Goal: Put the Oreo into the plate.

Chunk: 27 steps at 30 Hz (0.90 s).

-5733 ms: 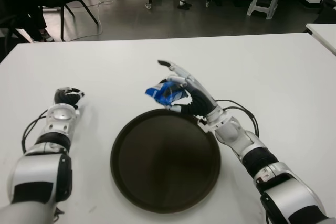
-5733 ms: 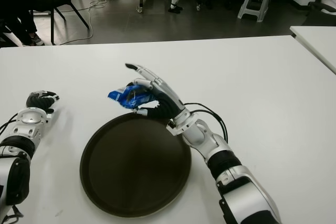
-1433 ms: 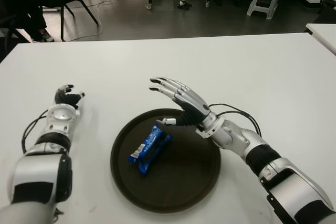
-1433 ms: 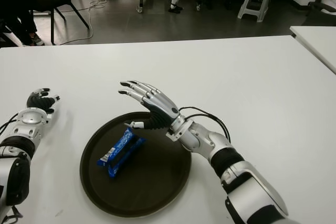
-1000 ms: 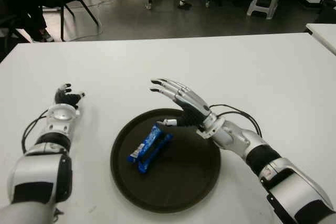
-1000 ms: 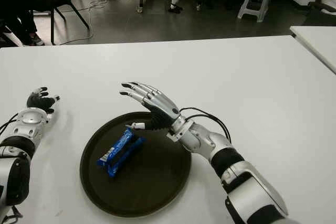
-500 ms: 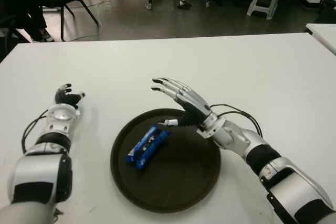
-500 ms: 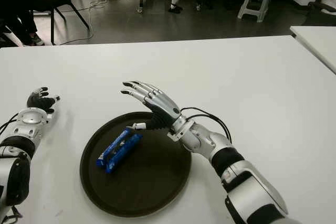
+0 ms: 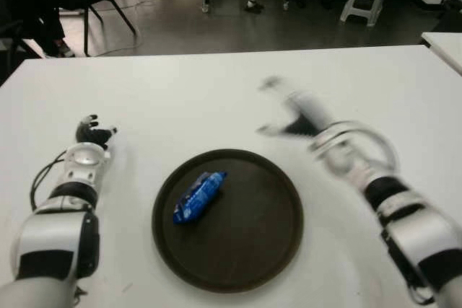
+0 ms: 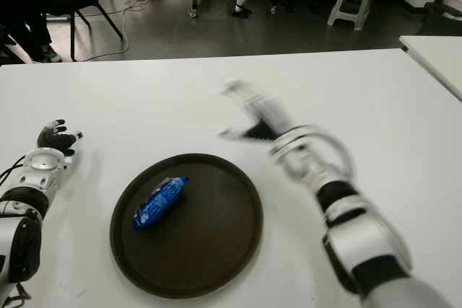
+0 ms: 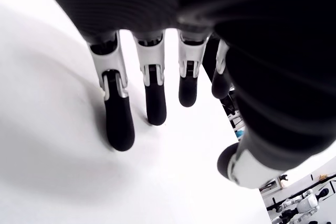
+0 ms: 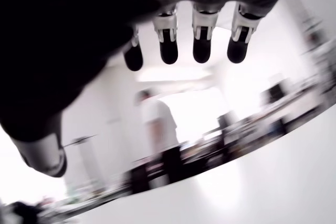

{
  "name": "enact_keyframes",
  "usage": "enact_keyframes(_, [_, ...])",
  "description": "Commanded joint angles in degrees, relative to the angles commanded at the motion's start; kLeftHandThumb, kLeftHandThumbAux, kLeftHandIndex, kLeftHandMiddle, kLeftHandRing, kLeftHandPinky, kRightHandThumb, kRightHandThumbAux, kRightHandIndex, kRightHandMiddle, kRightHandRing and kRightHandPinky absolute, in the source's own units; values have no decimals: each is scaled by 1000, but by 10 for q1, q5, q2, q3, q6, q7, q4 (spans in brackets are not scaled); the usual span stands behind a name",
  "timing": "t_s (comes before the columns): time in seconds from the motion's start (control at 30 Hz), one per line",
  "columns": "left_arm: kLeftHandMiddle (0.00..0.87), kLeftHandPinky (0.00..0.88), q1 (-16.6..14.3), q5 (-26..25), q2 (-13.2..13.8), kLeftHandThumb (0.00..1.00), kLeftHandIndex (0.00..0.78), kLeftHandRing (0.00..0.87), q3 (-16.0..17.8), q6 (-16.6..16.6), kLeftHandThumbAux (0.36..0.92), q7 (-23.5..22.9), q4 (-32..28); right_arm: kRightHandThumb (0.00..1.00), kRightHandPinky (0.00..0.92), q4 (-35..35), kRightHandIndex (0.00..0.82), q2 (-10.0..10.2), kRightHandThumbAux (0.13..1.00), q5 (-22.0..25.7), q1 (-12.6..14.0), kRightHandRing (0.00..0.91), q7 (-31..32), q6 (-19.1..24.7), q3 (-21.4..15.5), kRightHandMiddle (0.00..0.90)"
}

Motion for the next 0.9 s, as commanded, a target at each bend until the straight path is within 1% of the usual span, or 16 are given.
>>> enact_keyframes(0.07, [140,132,1,0,0,312,130,160,-1,-1,764,0,0,1,0,9,0,-1,599,18,-1,0,7,18,-15,0])
enact_keyframes(0.13, [141,133,2,0,0,315,131,160,-1,-2,766,1,0,0,0,16,0,-7,595,37,3,0,10,37,-34,0])
enact_keyframes(0.2, [141,136,4,-2,1,317,133,161,0,-3,764,1,0,0,0,17,0,-12,586,51,10,0,6,47,-47,0])
enact_keyframes(0.23, [141,138,5,-3,1,318,133,161,1,-3,763,2,0,0,0,17,0,-14,581,57,18,0,-3,52,-54,0])
enact_keyframes(0.3, [141,146,6,-4,0,320,136,162,2,-2,756,2,0,0,0,15,0,-16,565,64,26,0,-16,60,-62,0])
enact_keyframes(0.43, [141,161,7,-7,1,328,150,164,4,-4,754,1,0,0,0,12,0,-10,549,69,24,0,-29,77,-67,0])
enact_keyframes(0.53, [144,177,9,-10,0,352,159,168,7,-6,752,-1,0,0,0,12,0,-7,546,72,15,0,-33,97,-71,0])
enact_keyframes(0.73, [147,194,11,-11,0,391,165,174,11,-9,751,-3,0,0,0,15,0,-11,557,79,12,0,-30,123,-80,0])
enact_keyframes(0.8, [145,197,11,-12,0,395,164,173,12,-9,754,-3,0,0,7,16,0,-12,576,83,14,0,-27,130,-84,0])
enact_keyframes(0.9, [143,194,11,-11,1,388,162,171,12,-9,756,-3,0,0,17,20,0,-13,601,88,25,0,-23,136,-91,0])
